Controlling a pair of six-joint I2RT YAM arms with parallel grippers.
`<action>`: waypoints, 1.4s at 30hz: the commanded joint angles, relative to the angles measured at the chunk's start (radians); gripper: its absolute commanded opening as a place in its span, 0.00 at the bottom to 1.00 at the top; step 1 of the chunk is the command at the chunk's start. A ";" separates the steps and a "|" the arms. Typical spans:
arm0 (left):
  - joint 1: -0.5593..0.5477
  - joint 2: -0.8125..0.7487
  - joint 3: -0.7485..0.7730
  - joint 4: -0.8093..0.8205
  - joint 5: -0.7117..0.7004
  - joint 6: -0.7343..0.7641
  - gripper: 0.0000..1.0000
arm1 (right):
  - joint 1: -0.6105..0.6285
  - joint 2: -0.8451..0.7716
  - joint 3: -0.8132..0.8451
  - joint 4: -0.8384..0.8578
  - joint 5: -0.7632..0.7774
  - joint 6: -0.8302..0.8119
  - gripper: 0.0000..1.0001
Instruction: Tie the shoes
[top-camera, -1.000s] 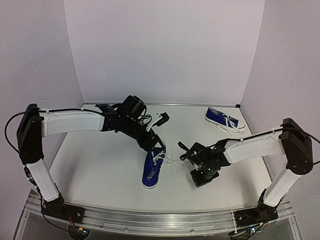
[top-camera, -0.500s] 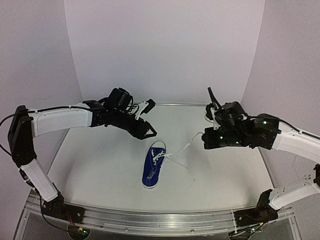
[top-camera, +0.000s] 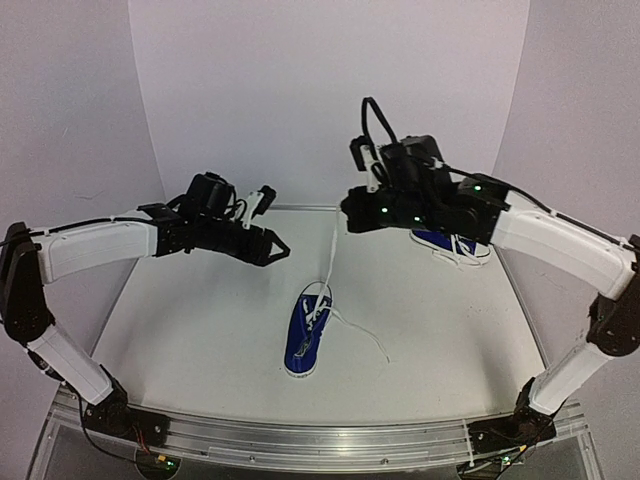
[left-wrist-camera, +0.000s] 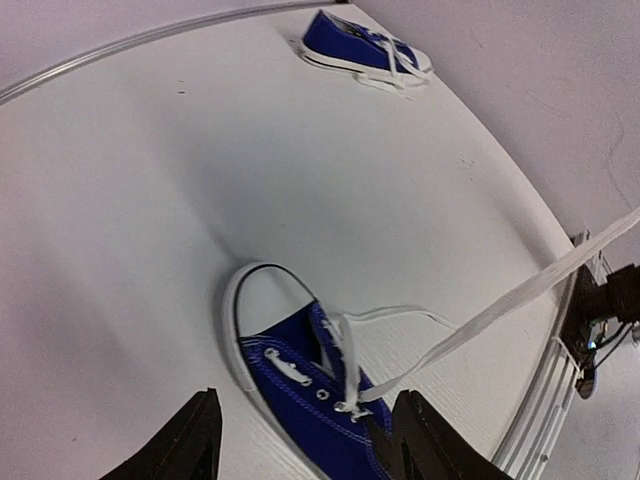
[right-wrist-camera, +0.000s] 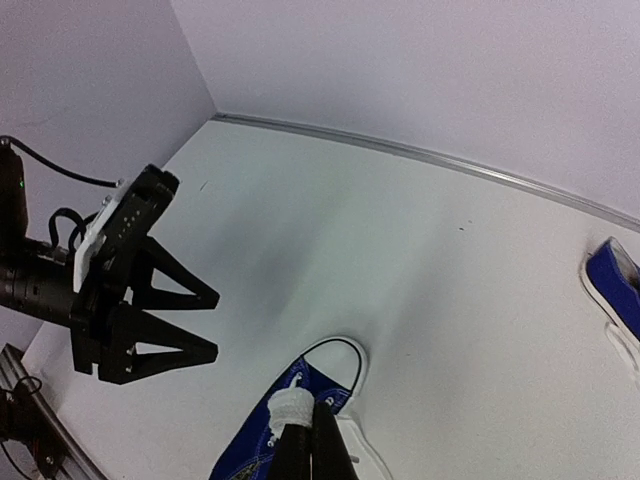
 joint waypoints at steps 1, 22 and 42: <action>0.106 -0.142 -0.079 0.063 -0.064 -0.115 0.62 | 0.004 0.192 0.201 0.068 -0.140 -0.094 0.00; -0.125 0.524 0.609 -0.273 0.290 0.386 0.59 | 0.017 -0.680 -0.858 0.087 -0.220 0.626 0.00; -0.342 0.798 0.781 -0.278 0.206 0.797 0.40 | 0.125 -0.636 -0.981 -0.010 -0.206 0.794 0.00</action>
